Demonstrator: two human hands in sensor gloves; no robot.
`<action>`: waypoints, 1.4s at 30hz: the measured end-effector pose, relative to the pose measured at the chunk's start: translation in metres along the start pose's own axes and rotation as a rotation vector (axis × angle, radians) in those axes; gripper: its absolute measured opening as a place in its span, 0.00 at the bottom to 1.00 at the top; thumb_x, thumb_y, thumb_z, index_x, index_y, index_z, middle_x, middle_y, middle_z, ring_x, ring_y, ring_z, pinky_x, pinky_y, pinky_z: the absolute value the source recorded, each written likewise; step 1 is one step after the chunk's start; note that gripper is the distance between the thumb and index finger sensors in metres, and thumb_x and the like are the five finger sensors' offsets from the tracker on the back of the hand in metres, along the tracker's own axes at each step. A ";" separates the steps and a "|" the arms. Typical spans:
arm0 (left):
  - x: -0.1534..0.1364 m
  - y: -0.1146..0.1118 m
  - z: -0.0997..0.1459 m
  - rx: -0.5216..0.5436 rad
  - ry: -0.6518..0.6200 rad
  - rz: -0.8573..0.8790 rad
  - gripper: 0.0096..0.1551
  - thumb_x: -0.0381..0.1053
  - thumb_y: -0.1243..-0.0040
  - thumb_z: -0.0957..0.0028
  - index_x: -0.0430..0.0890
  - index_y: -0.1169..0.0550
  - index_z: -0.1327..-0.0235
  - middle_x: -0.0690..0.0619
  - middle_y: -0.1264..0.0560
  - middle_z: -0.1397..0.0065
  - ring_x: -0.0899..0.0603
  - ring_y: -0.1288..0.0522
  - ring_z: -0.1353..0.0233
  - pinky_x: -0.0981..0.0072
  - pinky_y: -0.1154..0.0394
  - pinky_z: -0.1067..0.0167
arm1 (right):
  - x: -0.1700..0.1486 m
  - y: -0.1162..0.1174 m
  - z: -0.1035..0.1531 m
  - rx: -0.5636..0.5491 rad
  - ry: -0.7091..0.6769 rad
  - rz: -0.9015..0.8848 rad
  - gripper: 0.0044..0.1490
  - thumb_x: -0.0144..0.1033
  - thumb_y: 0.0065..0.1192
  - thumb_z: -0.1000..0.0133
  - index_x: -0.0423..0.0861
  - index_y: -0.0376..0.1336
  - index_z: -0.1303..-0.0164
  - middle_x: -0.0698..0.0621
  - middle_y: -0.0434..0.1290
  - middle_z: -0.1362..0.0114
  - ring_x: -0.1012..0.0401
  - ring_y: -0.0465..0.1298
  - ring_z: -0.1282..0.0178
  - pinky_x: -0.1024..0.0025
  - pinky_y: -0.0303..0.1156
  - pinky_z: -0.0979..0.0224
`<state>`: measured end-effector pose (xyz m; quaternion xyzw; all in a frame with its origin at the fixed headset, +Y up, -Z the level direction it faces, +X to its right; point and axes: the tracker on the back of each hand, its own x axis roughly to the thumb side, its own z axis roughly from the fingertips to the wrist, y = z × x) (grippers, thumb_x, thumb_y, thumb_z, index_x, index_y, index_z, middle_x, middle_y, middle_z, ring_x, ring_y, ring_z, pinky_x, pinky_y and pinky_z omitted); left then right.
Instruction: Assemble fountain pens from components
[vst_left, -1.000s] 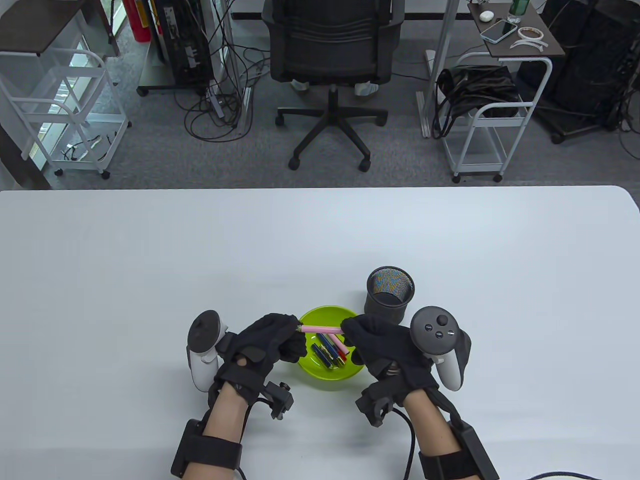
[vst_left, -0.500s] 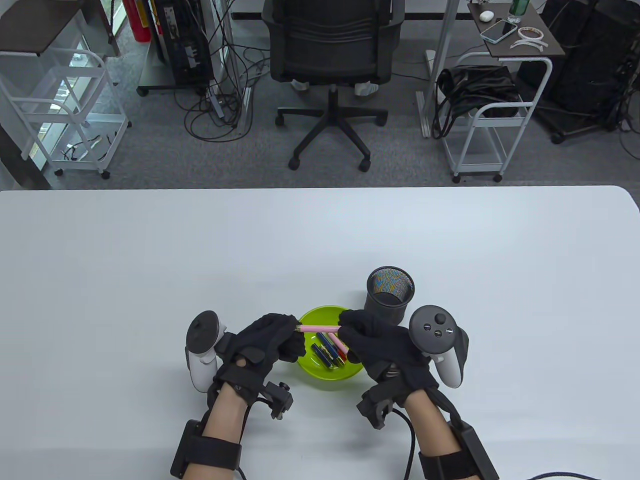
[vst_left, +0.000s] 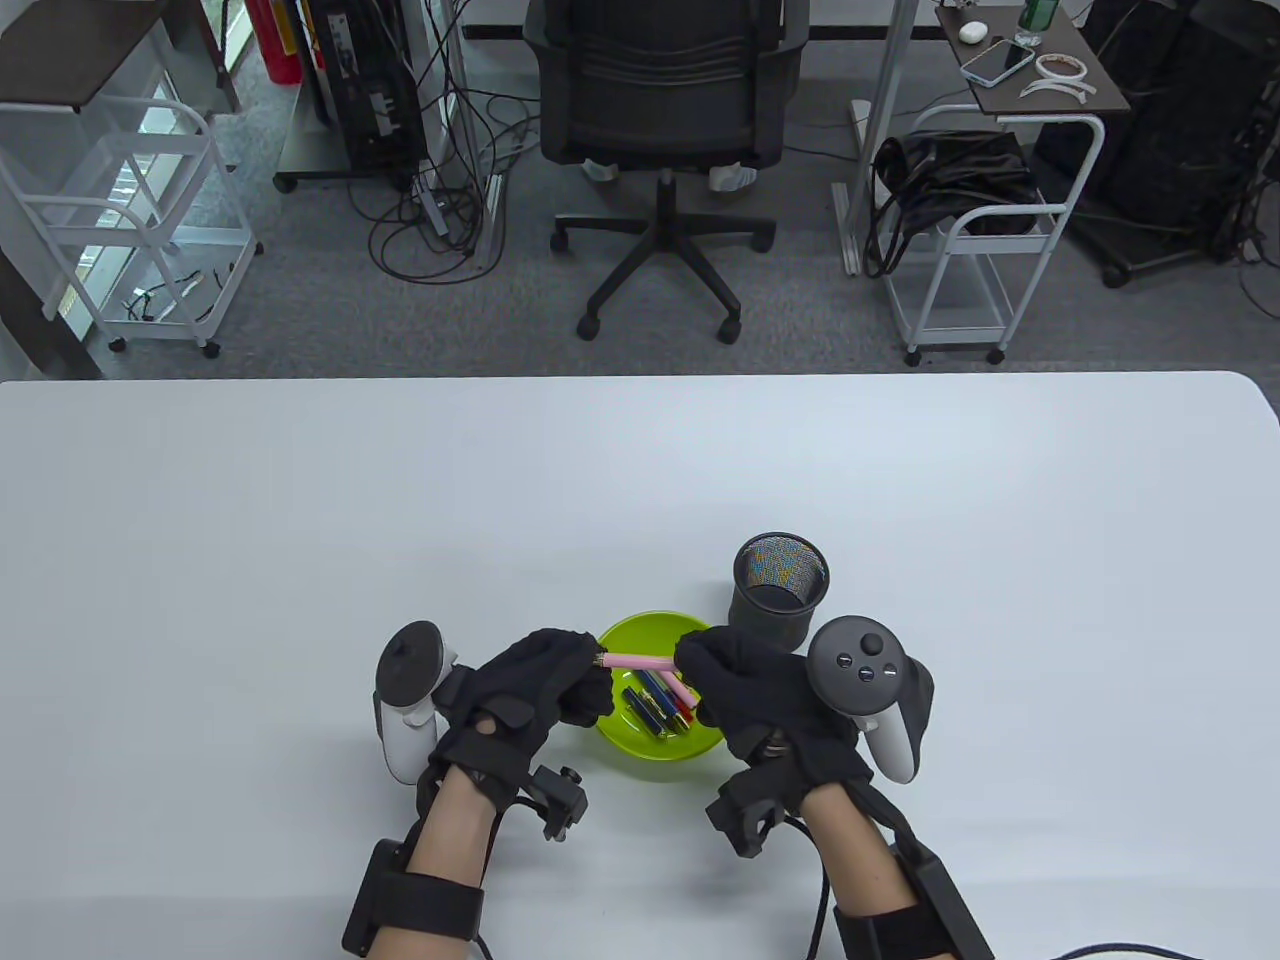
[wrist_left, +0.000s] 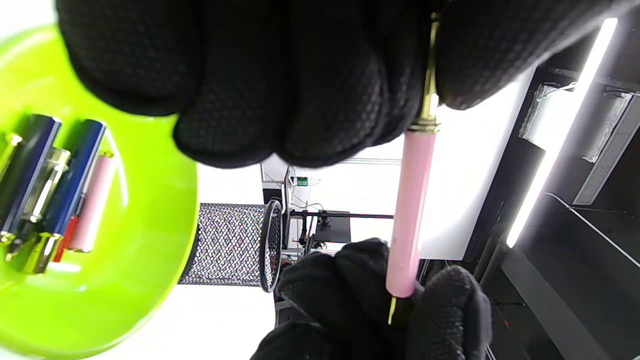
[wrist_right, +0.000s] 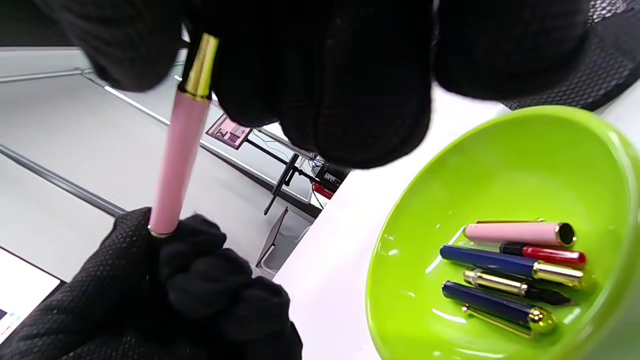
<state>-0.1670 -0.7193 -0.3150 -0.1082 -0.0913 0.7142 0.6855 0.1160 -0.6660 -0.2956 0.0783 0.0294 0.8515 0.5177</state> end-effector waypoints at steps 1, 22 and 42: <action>0.000 0.000 0.000 0.004 0.000 0.001 0.20 0.61 0.42 0.42 0.47 0.16 0.55 0.49 0.16 0.53 0.40 0.18 0.48 0.44 0.23 0.49 | -0.001 0.000 -0.001 0.013 -0.003 -0.015 0.36 0.60 0.62 0.51 0.46 0.72 0.42 0.43 0.80 0.42 0.53 0.84 0.62 0.53 0.80 0.62; 0.003 -0.004 0.000 -0.021 -0.022 0.001 0.21 0.62 0.43 0.42 0.47 0.15 0.57 0.49 0.15 0.55 0.41 0.17 0.50 0.45 0.23 0.50 | -0.001 0.001 -0.001 0.029 -0.021 -0.036 0.37 0.62 0.55 0.50 0.46 0.75 0.47 0.42 0.82 0.48 0.53 0.84 0.64 0.52 0.80 0.63; 0.001 -0.003 0.000 -0.026 -0.014 0.021 0.21 0.62 0.42 0.42 0.46 0.13 0.62 0.50 0.14 0.60 0.42 0.16 0.53 0.45 0.21 0.52 | 0.002 -0.002 0.001 -0.010 -0.033 -0.012 0.33 0.62 0.57 0.51 0.48 0.79 0.56 0.44 0.84 0.51 0.53 0.85 0.66 0.52 0.81 0.63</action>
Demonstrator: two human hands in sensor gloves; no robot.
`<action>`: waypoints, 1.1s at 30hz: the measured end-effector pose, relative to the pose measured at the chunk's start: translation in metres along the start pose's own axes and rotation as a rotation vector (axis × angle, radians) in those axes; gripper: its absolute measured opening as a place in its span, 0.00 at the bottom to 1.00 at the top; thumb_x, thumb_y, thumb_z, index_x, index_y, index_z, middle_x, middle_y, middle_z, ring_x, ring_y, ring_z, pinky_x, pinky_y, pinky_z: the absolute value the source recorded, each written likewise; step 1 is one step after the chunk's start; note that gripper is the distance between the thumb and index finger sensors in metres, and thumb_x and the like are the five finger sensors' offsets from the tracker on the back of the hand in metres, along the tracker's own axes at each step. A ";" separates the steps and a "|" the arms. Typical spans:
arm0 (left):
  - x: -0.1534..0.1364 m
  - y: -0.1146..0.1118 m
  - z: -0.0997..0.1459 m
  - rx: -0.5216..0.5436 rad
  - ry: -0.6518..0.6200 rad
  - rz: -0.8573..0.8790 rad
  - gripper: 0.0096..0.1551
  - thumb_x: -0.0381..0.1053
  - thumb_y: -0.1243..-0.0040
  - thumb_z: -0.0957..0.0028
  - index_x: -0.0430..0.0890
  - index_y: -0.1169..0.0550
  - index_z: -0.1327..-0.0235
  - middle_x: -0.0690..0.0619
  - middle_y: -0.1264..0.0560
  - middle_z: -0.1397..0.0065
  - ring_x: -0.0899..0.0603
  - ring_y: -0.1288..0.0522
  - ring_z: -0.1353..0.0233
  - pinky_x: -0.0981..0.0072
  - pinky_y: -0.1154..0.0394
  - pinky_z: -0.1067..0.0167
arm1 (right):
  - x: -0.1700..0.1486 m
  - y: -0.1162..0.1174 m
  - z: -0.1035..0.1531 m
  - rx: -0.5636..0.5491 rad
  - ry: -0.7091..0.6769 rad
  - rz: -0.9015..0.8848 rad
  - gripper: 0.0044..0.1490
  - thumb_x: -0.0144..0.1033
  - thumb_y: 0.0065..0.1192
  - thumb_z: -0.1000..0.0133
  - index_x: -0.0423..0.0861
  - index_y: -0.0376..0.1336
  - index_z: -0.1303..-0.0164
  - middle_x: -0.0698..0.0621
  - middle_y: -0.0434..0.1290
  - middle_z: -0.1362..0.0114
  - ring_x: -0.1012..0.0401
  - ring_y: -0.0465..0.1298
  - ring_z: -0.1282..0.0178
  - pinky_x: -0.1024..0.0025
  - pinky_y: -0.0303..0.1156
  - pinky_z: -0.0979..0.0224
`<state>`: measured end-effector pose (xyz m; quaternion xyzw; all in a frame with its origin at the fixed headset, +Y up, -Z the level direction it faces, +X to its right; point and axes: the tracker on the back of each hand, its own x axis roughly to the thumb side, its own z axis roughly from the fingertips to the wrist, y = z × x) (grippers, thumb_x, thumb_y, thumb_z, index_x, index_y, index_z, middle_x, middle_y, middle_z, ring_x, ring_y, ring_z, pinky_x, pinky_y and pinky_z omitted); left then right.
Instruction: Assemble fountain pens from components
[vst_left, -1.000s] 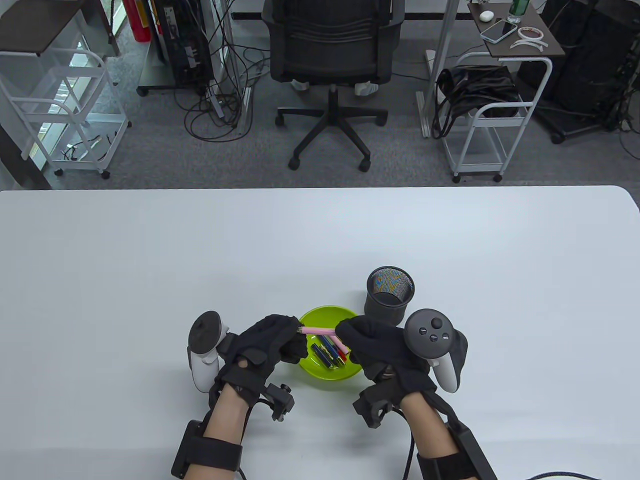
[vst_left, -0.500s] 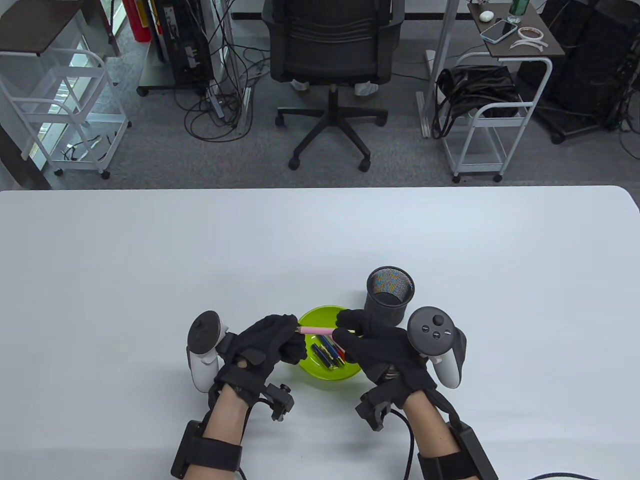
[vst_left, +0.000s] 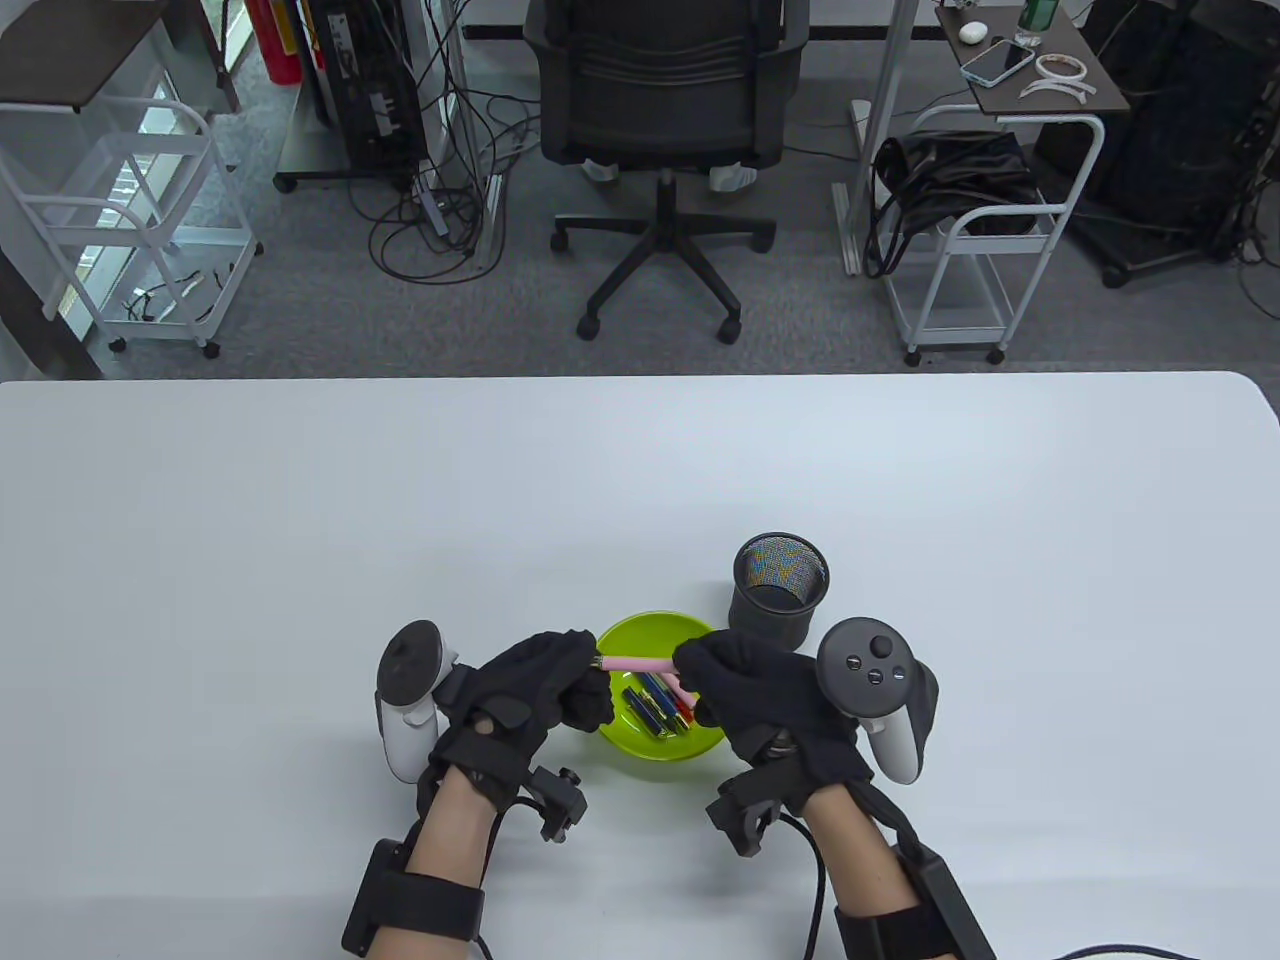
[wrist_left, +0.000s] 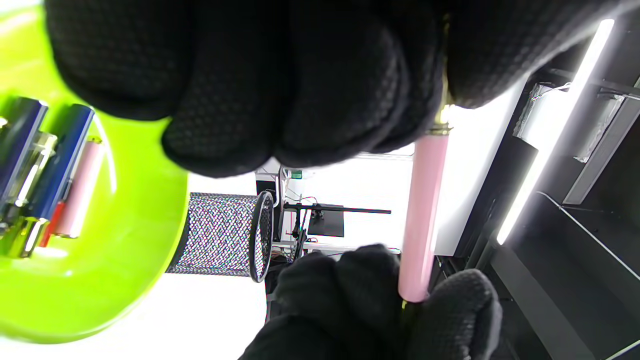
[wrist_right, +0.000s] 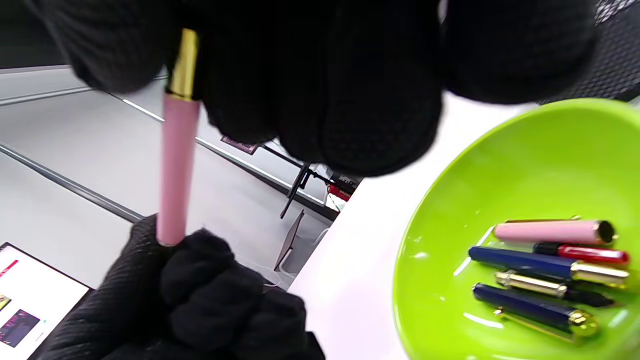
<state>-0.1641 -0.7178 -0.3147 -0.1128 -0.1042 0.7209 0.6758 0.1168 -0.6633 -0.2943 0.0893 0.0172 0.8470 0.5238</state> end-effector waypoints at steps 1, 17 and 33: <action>0.001 0.000 0.000 0.003 -0.004 0.001 0.21 0.62 0.42 0.42 0.46 0.13 0.63 0.50 0.14 0.61 0.42 0.16 0.54 0.45 0.21 0.53 | 0.000 0.000 0.000 -0.002 0.001 -0.009 0.35 0.63 0.56 0.51 0.48 0.78 0.56 0.44 0.83 0.51 0.53 0.85 0.66 0.52 0.81 0.63; 0.000 0.002 0.001 0.015 -0.004 0.018 0.21 0.62 0.43 0.41 0.46 0.12 0.65 0.50 0.13 0.62 0.42 0.16 0.54 0.45 0.21 0.53 | 0.004 0.001 -0.001 0.074 -0.052 -0.029 0.33 0.57 0.68 0.52 0.50 0.73 0.43 0.45 0.80 0.42 0.53 0.84 0.61 0.51 0.80 0.59; 0.004 0.000 0.001 -0.006 -0.019 -0.031 0.21 0.60 0.42 0.42 0.45 0.11 0.65 0.49 0.12 0.62 0.41 0.15 0.55 0.44 0.21 0.54 | 0.006 0.001 0.001 0.052 -0.066 0.000 0.29 0.55 0.64 0.50 0.48 0.75 0.47 0.44 0.81 0.45 0.53 0.84 0.61 0.51 0.80 0.59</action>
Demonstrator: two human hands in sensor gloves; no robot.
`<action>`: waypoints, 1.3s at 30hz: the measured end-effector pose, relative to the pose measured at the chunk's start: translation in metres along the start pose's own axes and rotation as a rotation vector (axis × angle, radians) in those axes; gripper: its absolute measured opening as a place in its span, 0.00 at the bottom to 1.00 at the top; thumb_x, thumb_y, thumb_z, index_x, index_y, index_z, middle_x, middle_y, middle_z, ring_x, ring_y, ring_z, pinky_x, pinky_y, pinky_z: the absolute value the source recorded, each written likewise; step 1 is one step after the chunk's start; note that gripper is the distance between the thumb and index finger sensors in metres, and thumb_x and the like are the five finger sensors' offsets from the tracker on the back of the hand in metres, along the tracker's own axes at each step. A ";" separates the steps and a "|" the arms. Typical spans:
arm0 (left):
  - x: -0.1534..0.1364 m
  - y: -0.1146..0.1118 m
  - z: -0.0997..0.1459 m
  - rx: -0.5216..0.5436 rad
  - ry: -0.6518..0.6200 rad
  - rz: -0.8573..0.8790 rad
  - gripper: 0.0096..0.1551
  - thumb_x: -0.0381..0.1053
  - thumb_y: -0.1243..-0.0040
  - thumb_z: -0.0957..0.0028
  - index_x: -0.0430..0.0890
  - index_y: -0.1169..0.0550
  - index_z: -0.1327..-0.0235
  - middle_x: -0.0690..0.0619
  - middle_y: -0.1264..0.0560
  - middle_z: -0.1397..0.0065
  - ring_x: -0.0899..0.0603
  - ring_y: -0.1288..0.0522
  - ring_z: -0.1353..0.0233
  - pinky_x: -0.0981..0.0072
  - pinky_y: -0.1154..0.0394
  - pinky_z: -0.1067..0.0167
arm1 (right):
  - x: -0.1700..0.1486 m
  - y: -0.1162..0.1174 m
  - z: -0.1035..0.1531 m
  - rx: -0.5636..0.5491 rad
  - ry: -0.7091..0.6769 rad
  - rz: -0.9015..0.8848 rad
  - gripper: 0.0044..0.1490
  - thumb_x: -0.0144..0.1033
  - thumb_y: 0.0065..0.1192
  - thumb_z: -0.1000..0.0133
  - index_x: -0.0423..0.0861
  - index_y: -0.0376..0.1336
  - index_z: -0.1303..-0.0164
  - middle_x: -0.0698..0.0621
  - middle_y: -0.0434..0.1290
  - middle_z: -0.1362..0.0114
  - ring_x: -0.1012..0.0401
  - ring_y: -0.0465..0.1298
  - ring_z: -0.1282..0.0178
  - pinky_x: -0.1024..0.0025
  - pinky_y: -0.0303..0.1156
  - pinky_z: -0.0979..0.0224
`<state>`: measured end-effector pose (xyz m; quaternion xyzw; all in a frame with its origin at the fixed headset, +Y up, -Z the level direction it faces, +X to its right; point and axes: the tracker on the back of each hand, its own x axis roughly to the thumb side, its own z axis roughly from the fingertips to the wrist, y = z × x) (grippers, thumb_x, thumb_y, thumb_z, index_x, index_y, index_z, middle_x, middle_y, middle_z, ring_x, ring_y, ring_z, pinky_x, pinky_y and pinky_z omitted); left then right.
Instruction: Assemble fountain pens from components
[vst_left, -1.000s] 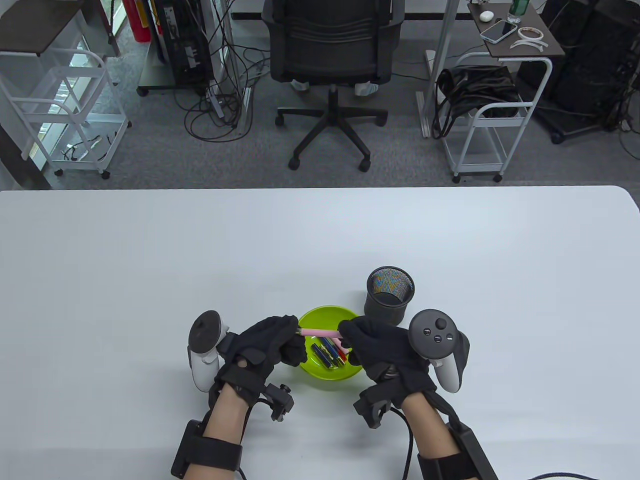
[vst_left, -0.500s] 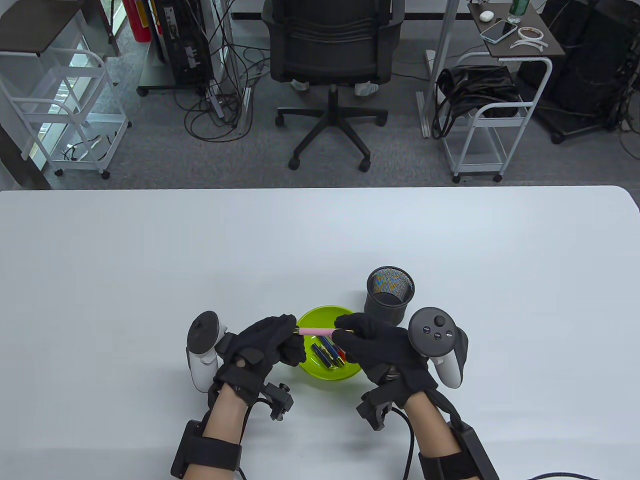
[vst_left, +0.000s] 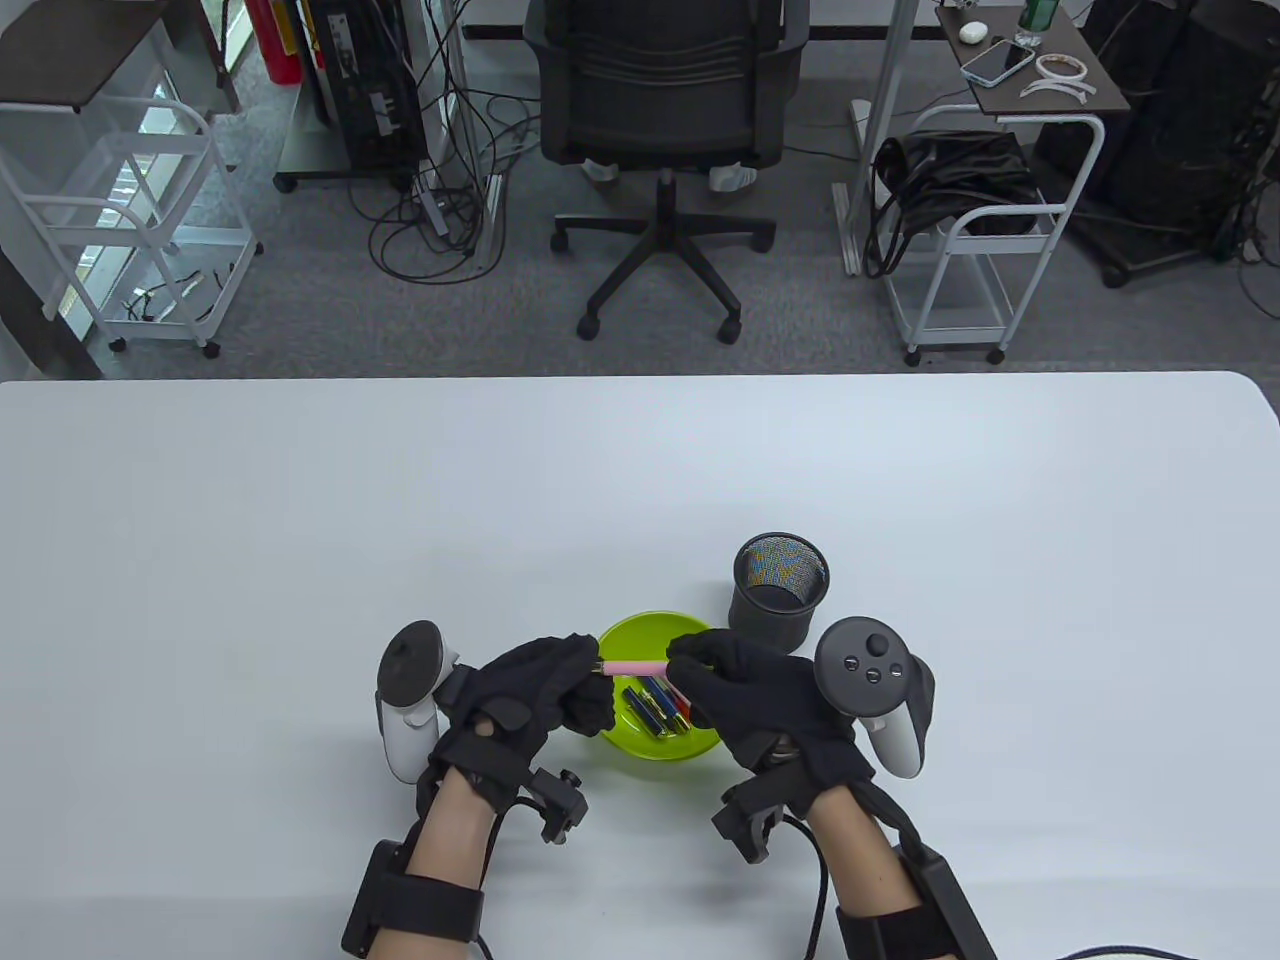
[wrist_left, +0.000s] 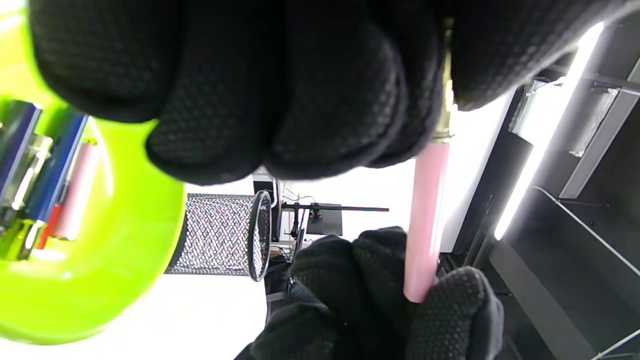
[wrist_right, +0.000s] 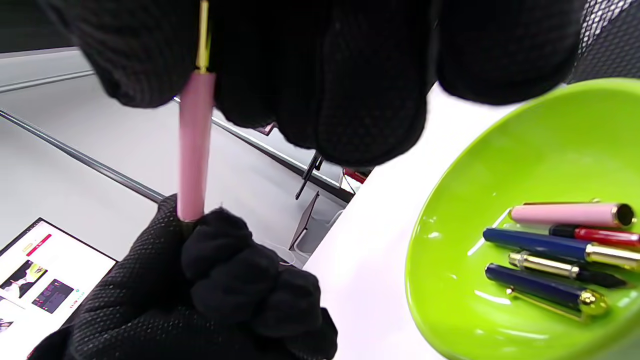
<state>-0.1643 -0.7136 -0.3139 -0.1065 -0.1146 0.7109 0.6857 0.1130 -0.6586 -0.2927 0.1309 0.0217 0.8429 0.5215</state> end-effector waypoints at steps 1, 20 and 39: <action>0.000 0.000 0.000 -0.003 -0.002 0.000 0.21 0.60 0.41 0.42 0.44 0.11 0.65 0.48 0.12 0.62 0.41 0.15 0.55 0.44 0.21 0.54 | 0.000 0.000 0.000 -0.005 0.002 0.007 0.29 0.54 0.64 0.51 0.48 0.76 0.49 0.44 0.82 0.47 0.54 0.84 0.62 0.51 0.80 0.59; 0.007 -0.011 -0.001 -0.112 -0.045 -0.027 0.23 0.65 0.39 0.44 0.46 0.13 0.60 0.50 0.13 0.60 0.41 0.16 0.54 0.45 0.21 0.53 | -0.009 -0.011 -0.003 0.011 0.025 -0.178 0.30 0.60 0.66 0.50 0.44 0.81 0.69 0.46 0.86 0.66 0.58 0.84 0.78 0.54 0.82 0.67; 0.011 -0.013 0.001 0.029 0.041 -0.303 0.34 0.70 0.48 0.41 0.43 0.17 0.48 0.46 0.15 0.50 0.39 0.18 0.50 0.43 0.23 0.51 | -0.022 -0.032 0.003 -0.194 0.183 -0.214 0.30 0.51 0.57 0.47 0.41 0.75 0.51 0.42 0.82 0.52 0.56 0.84 0.68 0.52 0.81 0.60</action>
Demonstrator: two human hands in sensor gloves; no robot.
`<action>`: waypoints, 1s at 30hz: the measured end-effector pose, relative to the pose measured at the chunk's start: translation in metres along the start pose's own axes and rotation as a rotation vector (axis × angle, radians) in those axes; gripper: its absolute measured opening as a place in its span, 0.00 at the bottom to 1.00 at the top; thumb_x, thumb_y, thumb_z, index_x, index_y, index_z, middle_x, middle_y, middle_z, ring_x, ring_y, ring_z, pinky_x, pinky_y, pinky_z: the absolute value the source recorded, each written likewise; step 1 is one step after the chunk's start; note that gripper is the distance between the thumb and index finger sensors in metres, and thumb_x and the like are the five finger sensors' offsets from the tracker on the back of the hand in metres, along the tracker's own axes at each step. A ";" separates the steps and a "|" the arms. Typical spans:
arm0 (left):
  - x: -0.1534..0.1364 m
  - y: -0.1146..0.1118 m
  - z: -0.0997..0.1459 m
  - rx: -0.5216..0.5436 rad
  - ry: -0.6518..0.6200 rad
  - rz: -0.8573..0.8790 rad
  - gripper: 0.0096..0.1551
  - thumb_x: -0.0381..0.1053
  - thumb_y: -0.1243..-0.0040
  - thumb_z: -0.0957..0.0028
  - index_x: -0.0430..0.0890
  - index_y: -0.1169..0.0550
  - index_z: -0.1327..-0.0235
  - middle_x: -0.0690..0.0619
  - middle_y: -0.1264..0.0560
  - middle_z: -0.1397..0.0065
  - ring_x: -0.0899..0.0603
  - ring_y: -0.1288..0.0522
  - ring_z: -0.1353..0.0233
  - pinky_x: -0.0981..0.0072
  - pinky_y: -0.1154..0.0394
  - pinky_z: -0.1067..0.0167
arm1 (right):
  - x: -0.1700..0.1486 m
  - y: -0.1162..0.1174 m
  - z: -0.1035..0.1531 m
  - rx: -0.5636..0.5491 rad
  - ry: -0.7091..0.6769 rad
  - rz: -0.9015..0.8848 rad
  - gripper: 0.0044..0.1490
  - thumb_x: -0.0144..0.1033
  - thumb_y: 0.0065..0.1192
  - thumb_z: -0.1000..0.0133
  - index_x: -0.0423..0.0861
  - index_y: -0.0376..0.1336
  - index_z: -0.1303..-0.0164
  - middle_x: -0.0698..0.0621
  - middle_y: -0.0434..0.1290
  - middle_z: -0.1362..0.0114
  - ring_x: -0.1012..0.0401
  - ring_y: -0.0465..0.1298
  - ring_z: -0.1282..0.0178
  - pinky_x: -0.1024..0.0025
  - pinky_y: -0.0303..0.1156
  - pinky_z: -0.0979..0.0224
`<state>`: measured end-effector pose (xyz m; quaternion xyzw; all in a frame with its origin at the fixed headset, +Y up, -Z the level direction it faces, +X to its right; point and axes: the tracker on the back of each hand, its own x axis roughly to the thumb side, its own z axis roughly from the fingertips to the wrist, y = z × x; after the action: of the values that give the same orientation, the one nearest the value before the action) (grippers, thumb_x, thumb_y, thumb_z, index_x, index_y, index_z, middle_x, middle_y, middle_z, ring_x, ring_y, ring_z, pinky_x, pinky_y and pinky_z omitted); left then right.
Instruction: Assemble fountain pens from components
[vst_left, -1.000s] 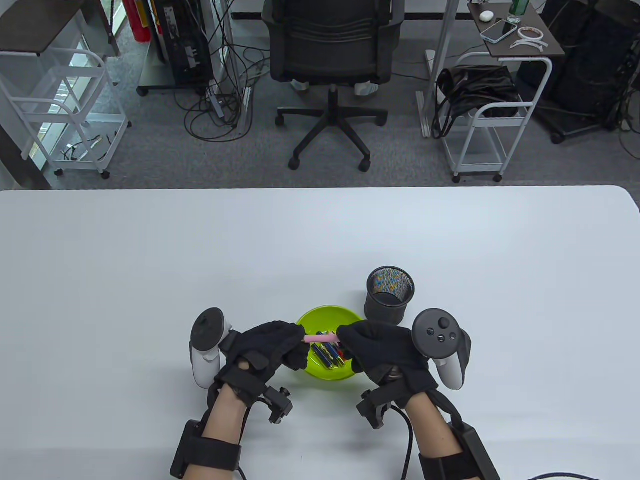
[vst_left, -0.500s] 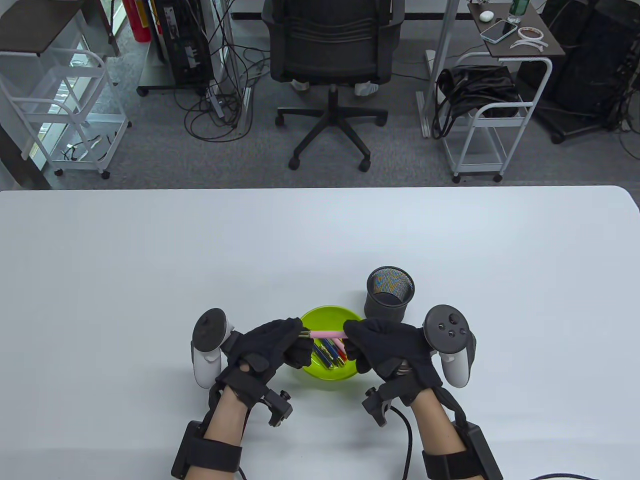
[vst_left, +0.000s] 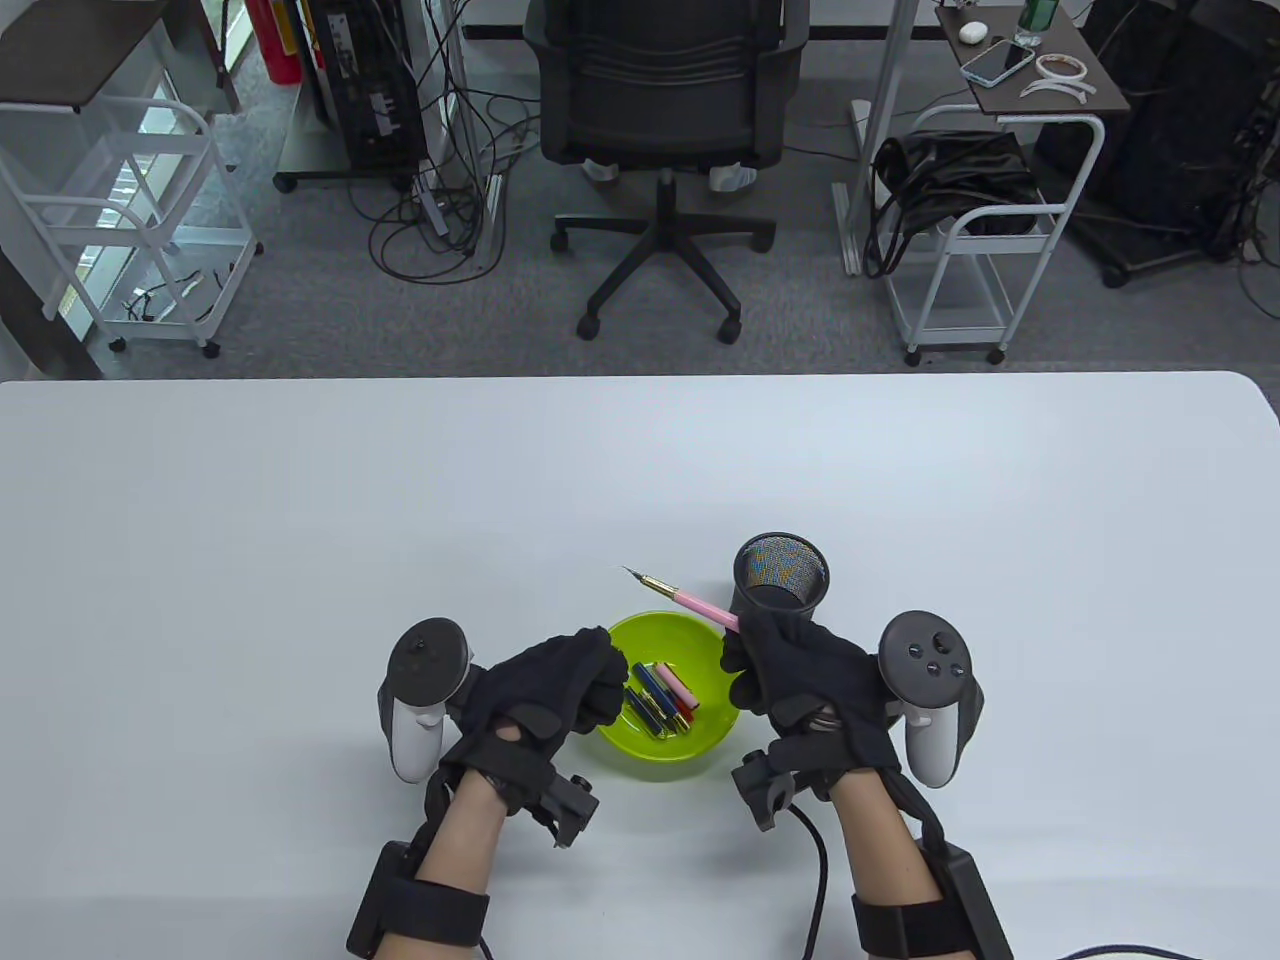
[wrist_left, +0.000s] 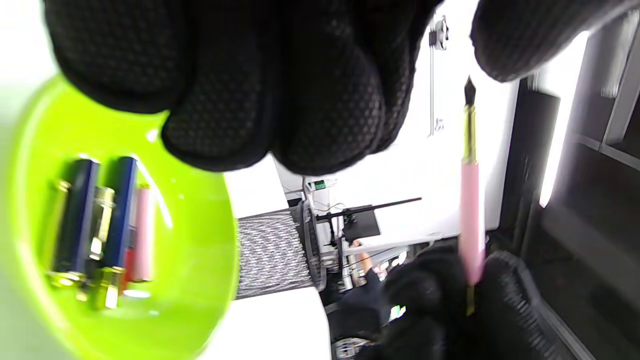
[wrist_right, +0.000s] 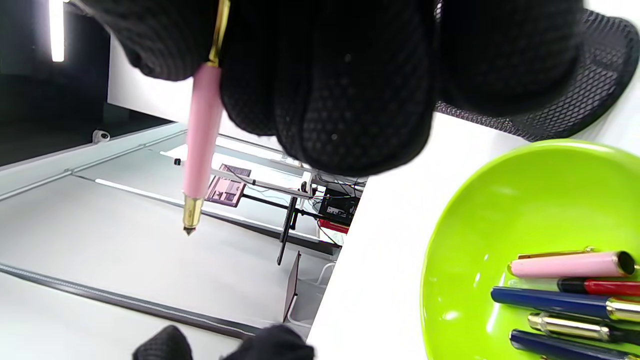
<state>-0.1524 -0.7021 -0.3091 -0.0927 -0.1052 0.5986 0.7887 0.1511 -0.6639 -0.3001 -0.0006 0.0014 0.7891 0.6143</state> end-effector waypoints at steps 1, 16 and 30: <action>0.002 -0.003 0.000 0.000 0.002 -0.046 0.34 0.70 0.48 0.41 0.43 0.17 0.47 0.46 0.15 0.50 0.39 0.18 0.50 0.43 0.23 0.51 | -0.001 -0.001 0.000 -0.005 0.007 -0.006 0.30 0.50 0.57 0.47 0.41 0.75 0.50 0.42 0.82 0.52 0.56 0.84 0.67 0.52 0.81 0.60; 0.037 -0.077 -0.054 -0.226 0.137 -0.986 0.30 0.50 0.35 0.46 0.46 0.26 0.29 0.37 0.33 0.26 0.29 0.35 0.29 0.35 0.39 0.35 | -0.010 -0.017 -0.006 -0.038 0.063 -0.175 0.31 0.52 0.56 0.47 0.42 0.74 0.49 0.42 0.81 0.51 0.56 0.84 0.66 0.52 0.81 0.59; 0.022 -0.117 -0.089 -0.315 0.290 -1.271 0.28 0.44 0.38 0.45 0.53 0.25 0.29 0.40 0.32 0.27 0.33 0.34 0.31 0.38 0.38 0.35 | -0.012 -0.023 -0.007 -0.039 0.081 -0.235 0.31 0.53 0.57 0.47 0.42 0.75 0.50 0.42 0.82 0.51 0.56 0.84 0.66 0.53 0.81 0.59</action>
<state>-0.0137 -0.7138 -0.3614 -0.2063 -0.1187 -0.0232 0.9710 0.1766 -0.6695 -0.3069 -0.0444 0.0109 0.7107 0.7020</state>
